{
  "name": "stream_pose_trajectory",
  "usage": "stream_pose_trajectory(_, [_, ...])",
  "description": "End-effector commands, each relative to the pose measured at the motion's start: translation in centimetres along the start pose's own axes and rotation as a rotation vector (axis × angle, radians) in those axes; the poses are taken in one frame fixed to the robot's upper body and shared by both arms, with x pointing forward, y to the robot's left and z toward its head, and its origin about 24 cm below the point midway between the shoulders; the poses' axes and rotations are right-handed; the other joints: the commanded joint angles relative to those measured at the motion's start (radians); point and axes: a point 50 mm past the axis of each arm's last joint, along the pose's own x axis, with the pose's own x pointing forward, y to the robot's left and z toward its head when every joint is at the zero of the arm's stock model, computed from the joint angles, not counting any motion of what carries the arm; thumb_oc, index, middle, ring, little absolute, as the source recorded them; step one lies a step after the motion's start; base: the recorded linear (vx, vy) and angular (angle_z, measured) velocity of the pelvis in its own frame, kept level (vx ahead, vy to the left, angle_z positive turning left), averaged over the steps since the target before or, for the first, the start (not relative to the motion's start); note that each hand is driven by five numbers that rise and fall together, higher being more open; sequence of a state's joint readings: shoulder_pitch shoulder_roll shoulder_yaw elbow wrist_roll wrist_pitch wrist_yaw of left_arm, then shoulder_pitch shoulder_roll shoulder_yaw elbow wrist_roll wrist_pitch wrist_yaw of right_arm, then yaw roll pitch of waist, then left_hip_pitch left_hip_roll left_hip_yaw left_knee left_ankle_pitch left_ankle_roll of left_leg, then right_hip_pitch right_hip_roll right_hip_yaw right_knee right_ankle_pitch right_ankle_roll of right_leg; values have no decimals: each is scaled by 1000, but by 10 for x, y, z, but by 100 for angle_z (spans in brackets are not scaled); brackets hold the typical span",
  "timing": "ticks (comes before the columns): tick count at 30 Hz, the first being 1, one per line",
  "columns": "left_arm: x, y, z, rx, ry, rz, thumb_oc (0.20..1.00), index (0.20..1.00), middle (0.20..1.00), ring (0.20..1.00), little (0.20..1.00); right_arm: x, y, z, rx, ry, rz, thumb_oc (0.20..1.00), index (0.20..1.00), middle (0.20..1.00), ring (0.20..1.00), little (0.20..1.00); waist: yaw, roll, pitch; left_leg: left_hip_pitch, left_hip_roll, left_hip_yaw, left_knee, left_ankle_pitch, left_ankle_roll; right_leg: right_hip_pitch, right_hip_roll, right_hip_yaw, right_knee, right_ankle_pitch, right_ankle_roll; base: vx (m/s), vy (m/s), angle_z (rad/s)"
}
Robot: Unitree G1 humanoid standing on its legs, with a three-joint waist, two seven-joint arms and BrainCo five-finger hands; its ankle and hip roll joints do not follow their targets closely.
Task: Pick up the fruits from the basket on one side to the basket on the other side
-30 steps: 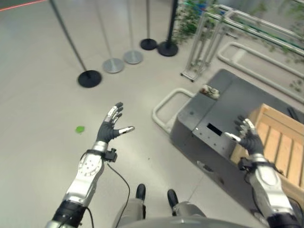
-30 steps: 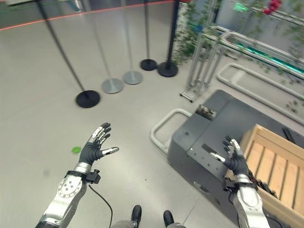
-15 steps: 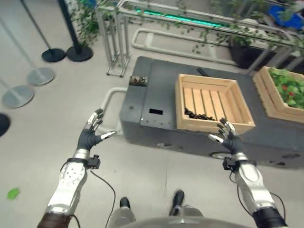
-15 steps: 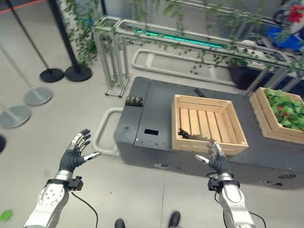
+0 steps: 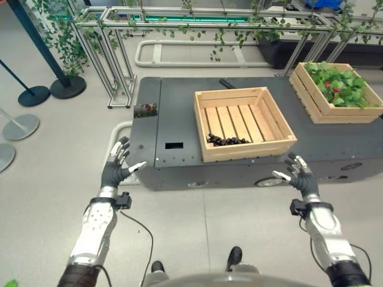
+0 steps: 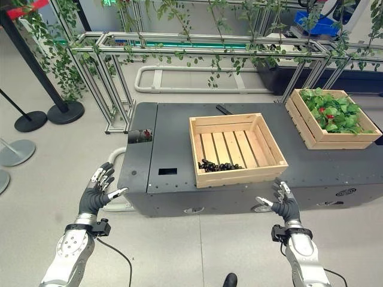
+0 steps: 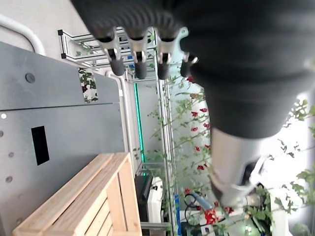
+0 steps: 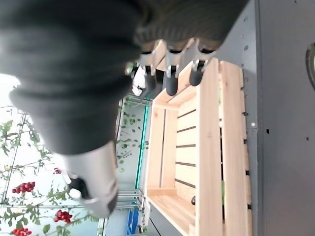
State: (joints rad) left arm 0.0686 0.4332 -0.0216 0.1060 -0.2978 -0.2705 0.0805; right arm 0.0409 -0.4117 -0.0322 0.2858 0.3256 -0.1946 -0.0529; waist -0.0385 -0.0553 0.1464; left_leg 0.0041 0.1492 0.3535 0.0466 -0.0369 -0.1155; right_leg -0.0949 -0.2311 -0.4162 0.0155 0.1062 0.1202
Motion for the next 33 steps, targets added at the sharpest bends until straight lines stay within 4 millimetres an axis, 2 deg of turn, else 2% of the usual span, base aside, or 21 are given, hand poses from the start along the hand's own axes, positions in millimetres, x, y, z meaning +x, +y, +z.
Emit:
stream_pose_trajectory(1, [12,2,20,26,-114,-4,1000,1000,1000,1000,1000,10,-9,34,12,-172,-32,1000,1000,1000,1000,1000,-2,0,11,-19,39,-14,45,0,7,-3,-20,25,73,-64,59,45,-178,-11])
stream_pose_trajectory(5, [15,1,17,5,-102,6,1000,1000,1000,1000,1000,9,-10,35,24,-181,-41,1000,1000,1000,1000,1000,-12,13,18,-16,82,-21,60,13,-12,-5,22,42,101,-107,32,39,-189,-5])
stream_pose_trajectory(9, [14,0,13,-16,-84,10,1000,1000,1000,1000,1000,8,-11,35,23,-186,-36,1000,1000,1000,1000,1000,-13,13,34,-41,121,-43,169,3,-24,23,62,52,92,-141,-2,52,-177,-6])
stream_pose_trajectory(10, [13,-1,10,-26,-74,13,1000,1000,1000,1000,1000,8,-9,36,22,-189,-30,1000,1000,1000,1000,1000,-3,13,43,-50,124,-74,204,21,-30,34,73,58,82,-141,-11,39,-140,-10])
stream_pose_trajectory(12, [11,-2,6,-38,-58,11,1000,1000,1000,1000,1000,8,-10,34,18,-179,-28,1000,1000,1000,1000,1000,9,7,52,-79,114,-133,244,51,-43,53,85,52,58,-139,-23,30,-117,-10])
stream_pose_trajectory(13, [9,-2,4,-44,-47,12,1000,1000,1000,1000,1000,7,-9,32,14,-170,-25,1000,1000,1000,1000,1000,12,4,48,-82,106,-144,224,46,-39,59,90,49,42,-139,-23,35,-79,-3])
stream_pose_trajectory(15, [9,-4,2,-45,-38,2,1000,1000,1000,1000,1000,8,-10,30,14,-161,-34,1000,1000,1000,1000,1000,24,2,43,-95,56,-176,151,19,-25,69,98,54,8,-129,-15,21,-16,-2])
stream_pose_trajectory(19, [8,-5,1,-13,-31,-13,1000,1000,1000,1000,1000,9,-8,26,12,-148,-32,1000,1000,1000,1000,1000,33,3,24,-74,18,-213,53,17,-5,69,103,70,-6,-111,0,37,43,1])
stream_pose_trajectory(27, [8,-4,-5,-12,-4,-13,1000,1000,1000,1000,1000,9,-4,18,23,-116,-41,1000,1000,1000,1000,1000,25,1,-6,-16,-7,-182,-31,34,9,82,74,61,9,-105,11,49,83,7])
stream_pose_trajectory(33, [8,-3,-5,-29,2,-4,1000,1000,1000,1000,1000,10,0,16,34,-103,-38,1000,1000,1000,1000,1000,28,-7,-7,-15,-25,-182,-27,23,23,84,60,71,6,-98,20,32,57,2])
